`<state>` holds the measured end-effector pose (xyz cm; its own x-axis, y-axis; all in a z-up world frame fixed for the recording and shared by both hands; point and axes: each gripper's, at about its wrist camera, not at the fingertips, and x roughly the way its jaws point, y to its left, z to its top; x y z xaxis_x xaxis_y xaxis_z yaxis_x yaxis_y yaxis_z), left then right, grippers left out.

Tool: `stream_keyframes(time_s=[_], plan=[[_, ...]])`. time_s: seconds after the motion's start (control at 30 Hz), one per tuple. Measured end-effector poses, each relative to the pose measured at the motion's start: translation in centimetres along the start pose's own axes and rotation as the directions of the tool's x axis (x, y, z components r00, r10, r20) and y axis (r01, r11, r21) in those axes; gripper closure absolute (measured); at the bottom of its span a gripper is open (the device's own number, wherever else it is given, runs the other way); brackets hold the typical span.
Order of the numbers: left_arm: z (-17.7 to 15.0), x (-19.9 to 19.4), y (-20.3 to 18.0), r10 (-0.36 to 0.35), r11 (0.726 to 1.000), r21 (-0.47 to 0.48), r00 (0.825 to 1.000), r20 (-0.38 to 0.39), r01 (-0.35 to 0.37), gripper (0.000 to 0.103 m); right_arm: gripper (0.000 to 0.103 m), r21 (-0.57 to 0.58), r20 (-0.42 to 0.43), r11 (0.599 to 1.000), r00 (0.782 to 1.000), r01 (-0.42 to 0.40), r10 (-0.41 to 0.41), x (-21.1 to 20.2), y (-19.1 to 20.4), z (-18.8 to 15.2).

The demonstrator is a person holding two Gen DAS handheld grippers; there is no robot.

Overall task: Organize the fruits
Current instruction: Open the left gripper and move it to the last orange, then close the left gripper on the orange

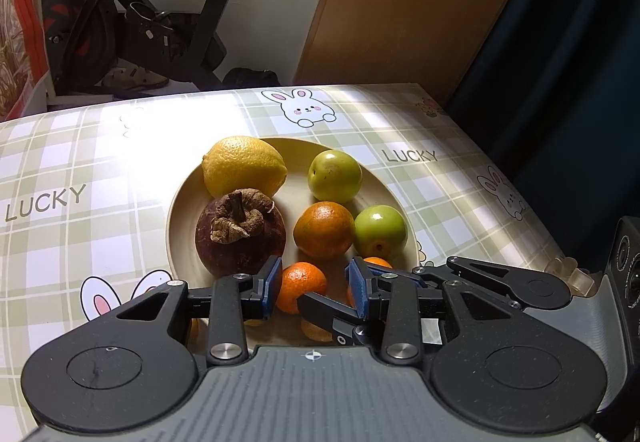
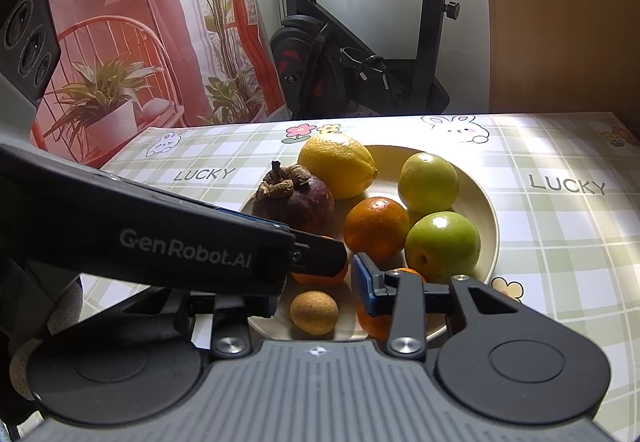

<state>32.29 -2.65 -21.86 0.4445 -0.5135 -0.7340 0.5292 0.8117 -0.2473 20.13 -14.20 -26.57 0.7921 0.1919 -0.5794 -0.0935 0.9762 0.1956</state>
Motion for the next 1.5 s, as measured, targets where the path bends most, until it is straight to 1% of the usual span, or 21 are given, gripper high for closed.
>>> stream_keyframes(time_s=[0.03,0.07,0.13,0.3,0.5,0.63,0.73,0.87,0.93,1.0,1.2,1.33,1.37,1.4,1.43,1.5], plan=[[0.1,-0.4,0.2,-0.004,1.000,0.001,1.000,0.007,0.004,0.062,0.063,-0.001,0.001,1.000,1.000,0.001,-0.001,-0.1,0.0,0.0],[0.1,-0.8,0.5,-0.004,1.000,0.001,1.000,0.014,0.004,0.057,0.063,-0.003,0.003,1.000,1.000,0.003,-0.003,-0.2,0.1,0.0],[0.1,-1.7,1.1,-0.001,1.000,-0.004,1.000,0.031,0.001,0.051,0.063,-0.008,0.008,1.000,1.000,0.007,-0.007,-0.4,0.2,0.0],[0.0,-3.6,3.4,0.020,0.999,-0.027,0.998,0.058,-0.018,0.051,0.063,-0.020,0.018,1.000,1.000,0.001,0.000,-1.0,0.6,0.1],[-0.5,-4.9,6.5,0.073,0.996,-0.062,0.996,0.056,-0.069,0.051,0.063,-0.062,0.020,0.997,0.999,-0.037,0.038,-1.0,2.2,0.5],[-0.8,-4.5,7.8,0.079,0.993,-0.093,0.996,0.039,-0.075,0.051,0.063,-0.111,-0.001,0.991,0.998,-0.068,0.069,-0.2,4.0,0.4],[-1.3,-3.4,8.2,0.074,0.992,-0.103,0.997,0.010,-0.073,0.051,0.063,-0.134,-0.017,0.987,0.996,-0.085,0.083,0.4,5.0,0.1],[-2.0,-2.1,8.5,0.069,0.992,-0.107,0.998,-0.013,-0.070,0.052,0.063,-0.150,-0.034,0.985,0.996,-0.088,0.084,0.8,5.6,-0.2],[-2.2,-2.0,8.7,0.071,0.992,-0.107,0.997,-0.010,-0.071,0.056,0.063,-0.150,-0.038,0.985,0.996,-0.087,0.082,0.9,5.6,-0.3],[-2.6,-2.2,9.0,0.040,0.992,-0.119,0.999,-0.007,-0.040,0.059,0.063,-0.151,-0.041,0.985,0.996,-0.086,0.081,0.9,5.5,-0.4],[-3.8,-2.4,9.1,-0.015,0.994,-0.111,0.999,-0.033,0.011,0.059,0.063,-0.153,-0.050,0.984,0.995,-0.095,0.088,1.1,5.7,-0.6],[-4.7,-2.4,10.1,-0.031,0.989,-0.143,0.998,-0.050,0.024,0.059,0.063,-0.169,-0.065,0.979,0.993,-0.112,0.102,1.5,6.2,-0.8],[-4.8,-2.3,10.3,-0.026,0.989,-0.149,0.998,-0.064,0.016,0.061,0.063,-0.174,-0.071,0.978,0.992,-0.116,0.105,1.6,6.3,-0.9],[-5.1,-2.3,10.6,-0.020,0.989,-0.145,0.998,-0.061,0.010,0.063,0.062,-0.180,-0.075,0.977,0.992,-0.115,0.103,1.7,6.5,-1.0],[-5.2,-2.4,10.8,-0.016,0.990,-0.143,0.998,-0.061,0.007,0.068,0.060,-0.189,-0.075,0.976,0.992,-0.111,0.098,1.7,6.7,-1.0],[-5.4,-2.7,11.4,-0.019,0.988,-0.156,0.998,-0.062,0.009,0.069,0.060,-0.202,-0.076,0.973,0.992,-0.111,0.098,1.8,7.0,-0.9]])
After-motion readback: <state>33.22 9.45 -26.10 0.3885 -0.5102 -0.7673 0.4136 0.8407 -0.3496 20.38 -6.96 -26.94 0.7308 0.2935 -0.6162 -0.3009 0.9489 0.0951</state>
